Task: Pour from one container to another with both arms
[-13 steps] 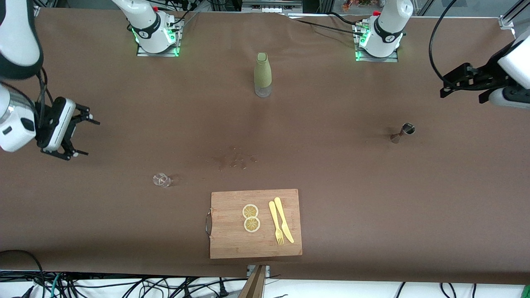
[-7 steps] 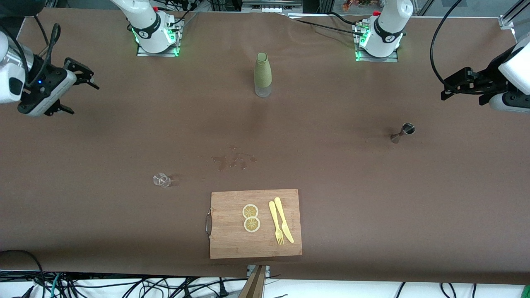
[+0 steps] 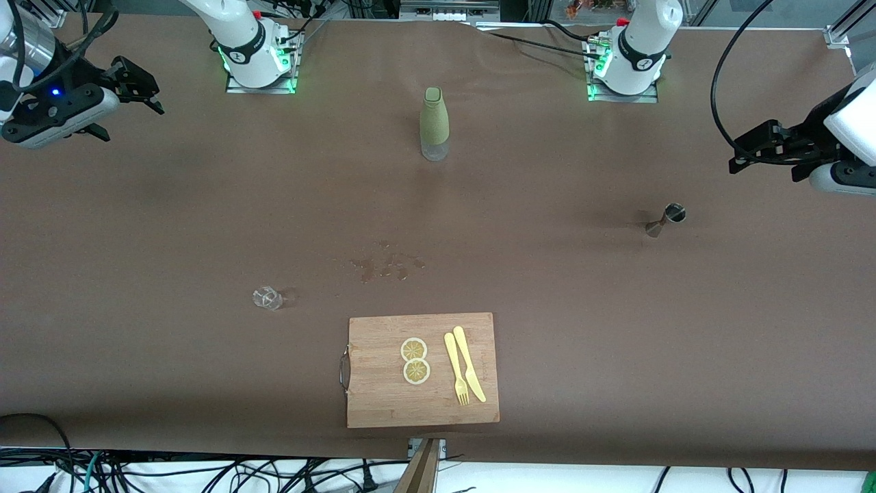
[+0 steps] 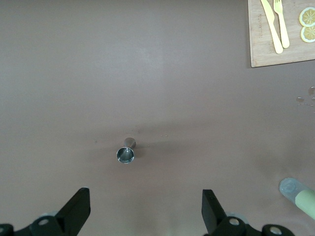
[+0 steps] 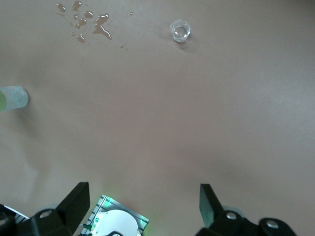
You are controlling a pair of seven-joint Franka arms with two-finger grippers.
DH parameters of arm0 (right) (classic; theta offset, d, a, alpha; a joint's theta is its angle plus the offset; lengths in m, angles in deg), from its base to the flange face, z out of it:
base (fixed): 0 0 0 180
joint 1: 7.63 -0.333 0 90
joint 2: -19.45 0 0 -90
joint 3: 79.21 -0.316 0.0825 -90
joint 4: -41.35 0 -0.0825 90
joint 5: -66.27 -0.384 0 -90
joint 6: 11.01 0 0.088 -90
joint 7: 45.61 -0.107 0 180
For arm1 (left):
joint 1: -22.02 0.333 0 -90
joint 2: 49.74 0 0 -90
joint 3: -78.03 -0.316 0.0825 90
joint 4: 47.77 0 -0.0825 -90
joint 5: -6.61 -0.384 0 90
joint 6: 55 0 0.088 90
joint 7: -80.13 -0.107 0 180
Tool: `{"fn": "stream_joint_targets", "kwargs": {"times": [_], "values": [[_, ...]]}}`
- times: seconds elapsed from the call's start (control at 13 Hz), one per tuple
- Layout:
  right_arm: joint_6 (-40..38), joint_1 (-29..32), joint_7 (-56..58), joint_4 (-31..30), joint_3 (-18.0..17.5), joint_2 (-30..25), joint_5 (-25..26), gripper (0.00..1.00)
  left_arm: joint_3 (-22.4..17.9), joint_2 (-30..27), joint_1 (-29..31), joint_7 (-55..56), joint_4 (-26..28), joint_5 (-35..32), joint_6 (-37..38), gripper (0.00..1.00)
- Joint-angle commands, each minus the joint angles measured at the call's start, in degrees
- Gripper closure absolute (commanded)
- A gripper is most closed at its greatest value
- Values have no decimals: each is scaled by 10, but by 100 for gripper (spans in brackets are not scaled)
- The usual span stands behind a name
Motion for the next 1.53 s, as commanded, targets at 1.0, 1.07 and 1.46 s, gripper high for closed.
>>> {"fn": "stream_joint_targets", "kwargs": {"times": [1.0, 1.07, 1.46], "values": [[-8, -5, -22, 47, 7, 25, 39, 1, 1, 18, 4, -7, -26, -6, 5, 0], [-8, -5, -22, 47, 7, 25, 39, 1, 1, 18, 5, -7, -26, -6, 5, 0], [-8, -5, -22, 47, 7, 24, 39, 1, 1, 20, 5, -7, -26, -1, 5, 0]]}}
